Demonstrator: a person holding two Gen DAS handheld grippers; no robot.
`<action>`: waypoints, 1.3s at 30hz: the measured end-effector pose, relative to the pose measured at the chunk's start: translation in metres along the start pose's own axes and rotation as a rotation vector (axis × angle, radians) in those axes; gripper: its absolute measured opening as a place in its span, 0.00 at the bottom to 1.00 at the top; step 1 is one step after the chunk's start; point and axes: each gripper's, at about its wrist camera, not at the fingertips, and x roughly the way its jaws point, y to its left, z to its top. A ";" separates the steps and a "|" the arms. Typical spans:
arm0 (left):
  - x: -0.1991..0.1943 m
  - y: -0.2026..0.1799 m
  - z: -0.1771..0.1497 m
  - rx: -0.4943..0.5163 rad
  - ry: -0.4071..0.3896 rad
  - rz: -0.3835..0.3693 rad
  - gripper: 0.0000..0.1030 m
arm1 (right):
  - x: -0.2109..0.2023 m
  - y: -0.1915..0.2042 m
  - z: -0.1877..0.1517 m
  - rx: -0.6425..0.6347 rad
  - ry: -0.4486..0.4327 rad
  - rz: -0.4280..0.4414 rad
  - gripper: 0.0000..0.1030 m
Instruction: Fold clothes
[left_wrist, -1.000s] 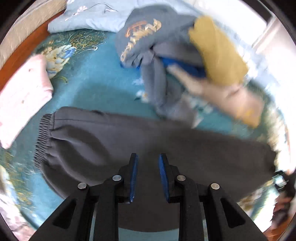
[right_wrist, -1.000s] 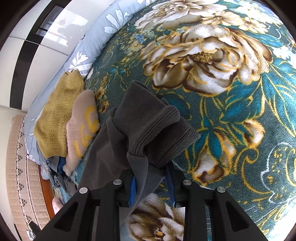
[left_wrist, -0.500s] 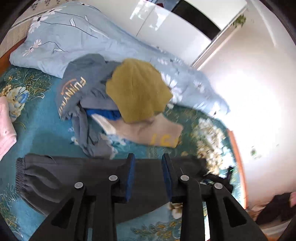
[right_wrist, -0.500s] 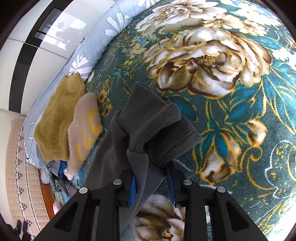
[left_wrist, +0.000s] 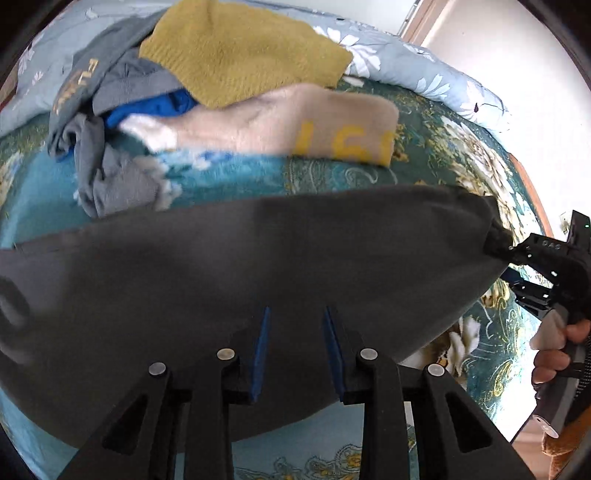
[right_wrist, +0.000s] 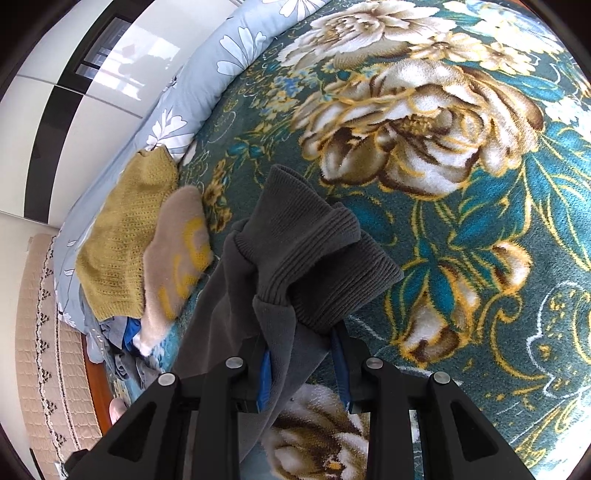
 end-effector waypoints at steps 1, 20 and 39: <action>0.003 0.001 -0.002 0.007 0.002 0.012 0.29 | -0.001 0.001 0.000 0.000 -0.002 0.000 0.30; 0.038 -0.009 -0.021 0.088 0.099 0.051 0.29 | -0.043 0.084 -0.015 -0.176 -0.091 0.037 0.30; -0.073 0.110 -0.004 -0.363 -0.193 0.117 0.29 | -0.033 0.251 -0.156 -0.906 -0.106 -0.024 0.27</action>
